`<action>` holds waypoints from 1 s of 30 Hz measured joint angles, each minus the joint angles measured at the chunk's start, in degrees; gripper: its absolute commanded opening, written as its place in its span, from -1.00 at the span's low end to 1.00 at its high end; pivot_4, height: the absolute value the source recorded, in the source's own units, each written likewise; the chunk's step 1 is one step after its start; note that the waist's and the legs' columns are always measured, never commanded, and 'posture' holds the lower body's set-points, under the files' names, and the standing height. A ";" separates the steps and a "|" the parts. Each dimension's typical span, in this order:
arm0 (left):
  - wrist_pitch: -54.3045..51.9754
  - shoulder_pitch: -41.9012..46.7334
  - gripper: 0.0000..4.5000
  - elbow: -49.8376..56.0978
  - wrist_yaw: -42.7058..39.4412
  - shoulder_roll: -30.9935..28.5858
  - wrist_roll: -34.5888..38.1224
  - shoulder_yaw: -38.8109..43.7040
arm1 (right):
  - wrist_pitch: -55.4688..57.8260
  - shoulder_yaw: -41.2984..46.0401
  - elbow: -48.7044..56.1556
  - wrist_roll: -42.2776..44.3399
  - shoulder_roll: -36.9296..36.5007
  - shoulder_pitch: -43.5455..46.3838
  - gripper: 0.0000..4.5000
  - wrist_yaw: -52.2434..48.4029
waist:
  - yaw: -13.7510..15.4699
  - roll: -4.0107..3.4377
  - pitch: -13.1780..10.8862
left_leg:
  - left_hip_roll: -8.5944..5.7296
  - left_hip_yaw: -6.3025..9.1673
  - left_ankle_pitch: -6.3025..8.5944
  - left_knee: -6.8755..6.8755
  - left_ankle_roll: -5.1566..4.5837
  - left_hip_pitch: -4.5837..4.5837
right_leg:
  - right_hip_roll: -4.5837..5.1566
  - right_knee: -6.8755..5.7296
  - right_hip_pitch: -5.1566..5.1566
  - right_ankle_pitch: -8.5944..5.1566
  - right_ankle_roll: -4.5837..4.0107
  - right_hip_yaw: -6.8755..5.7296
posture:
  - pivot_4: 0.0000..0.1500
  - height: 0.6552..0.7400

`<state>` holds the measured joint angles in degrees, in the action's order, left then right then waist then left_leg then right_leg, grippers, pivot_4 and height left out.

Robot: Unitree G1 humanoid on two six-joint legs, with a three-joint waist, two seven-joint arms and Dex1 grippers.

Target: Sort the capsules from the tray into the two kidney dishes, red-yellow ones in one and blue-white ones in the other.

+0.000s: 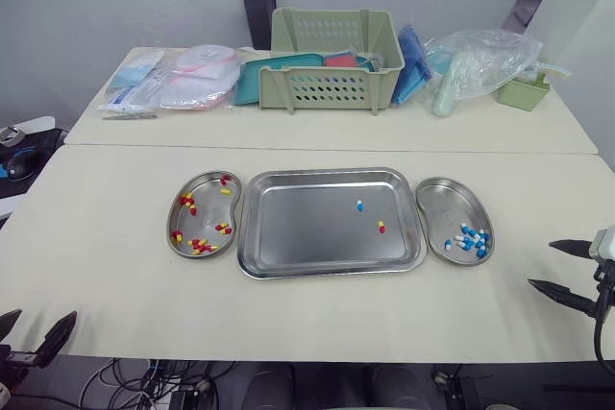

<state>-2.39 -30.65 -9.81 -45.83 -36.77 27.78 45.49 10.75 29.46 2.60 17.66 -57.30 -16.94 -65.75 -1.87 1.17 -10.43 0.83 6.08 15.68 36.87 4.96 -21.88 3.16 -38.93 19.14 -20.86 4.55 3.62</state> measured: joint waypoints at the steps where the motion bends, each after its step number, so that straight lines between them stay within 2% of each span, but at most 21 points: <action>1: 0.57 -0.27 1.00 0.04 -0.09 0.01 -0.29 -0.03 | 0.09 0.00 0.00 -0.01 0.00 0.00 0.99 0.06 | 0.00 0.01 0.00 | 0.00 0.00 0.00 0.00 0.00 0.00 | 0.00 0.01 0.00 0.00 0.00 0.00 | 1.00 1.00; 10: 1.94 -5.45 1.00 6.10 -6.18 1.96 -0.21 -1.81 | 0.74 0.00 -0.02 0.00 0.01 -0.16 0.99 0.39 | 0.00 0.01 -0.01 | 0.00 -0.04 0.00 0.00 0.00 0.00 | 0.00 0.01 0.00 0.00 0.00 0.03 | 1.00 1.00; 17: 4.31 -7.53 1.00 21.42 -14.12 5.88 3.29 -9.54 | 0.85 0.02 -0.23 -0.01 0.01 -0.06 0.99 0.49 | 0.04 0.02 -0.01 | 0.00 -0.07 0.00 0.03 0.00 -0.01 | 0.00 0.01 -0.03 0.00 0.00 0.03 | 1.00 1.00; 21: 5.02 -6.93 1.00 28.90 -14.98 8.26 5.07 -14.86 | 1.01 0.03 -0.24 -0.01 0.01 -0.03 0.99 0.58 | 0.05 0.02 -0.01 | 0.01 -0.07 0.00 0.04 0.00 0.00 | 0.00 0.01 -0.03 0.00 0.00 0.04 | 1.00 1.00; 24: 3.00 -6.38 1.00 33.03 -14.61 7.95 5.72 -18.83 | 1.15 0.23 -0.20 0.02 0.01 -0.32 0.99 0.62 | 0.04 0.01 -0.01 | 0.00 -0.08 0.00 0.05 0.00 0.00 | 0.00 0.01 -0.04 0.00 0.00 0.05 | 1.00 1.00; 30: 0.51 0.01 1.00 35.93 -12.57 8.42 6.02 -25.96 | 2.10 0.90 1.02 0.19 0.03 -1.63 0.99 0.82 | 0.08 0.00 0.00 | -0.01 -0.06 0.00 0.07 0.00 0.00 | -0.01 0.00 -0.06 0.00 0.01 0.03 | 1.00 1.00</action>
<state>-1.88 -30.64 26.12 -58.40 -28.35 33.80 19.53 12.85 30.35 3.62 17.85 -57.26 -18.57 -64.92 -1.79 1.17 -10.43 0.82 6.02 15.68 36.94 4.96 -21.89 3.15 -38.92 19.08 -20.85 4.56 3.65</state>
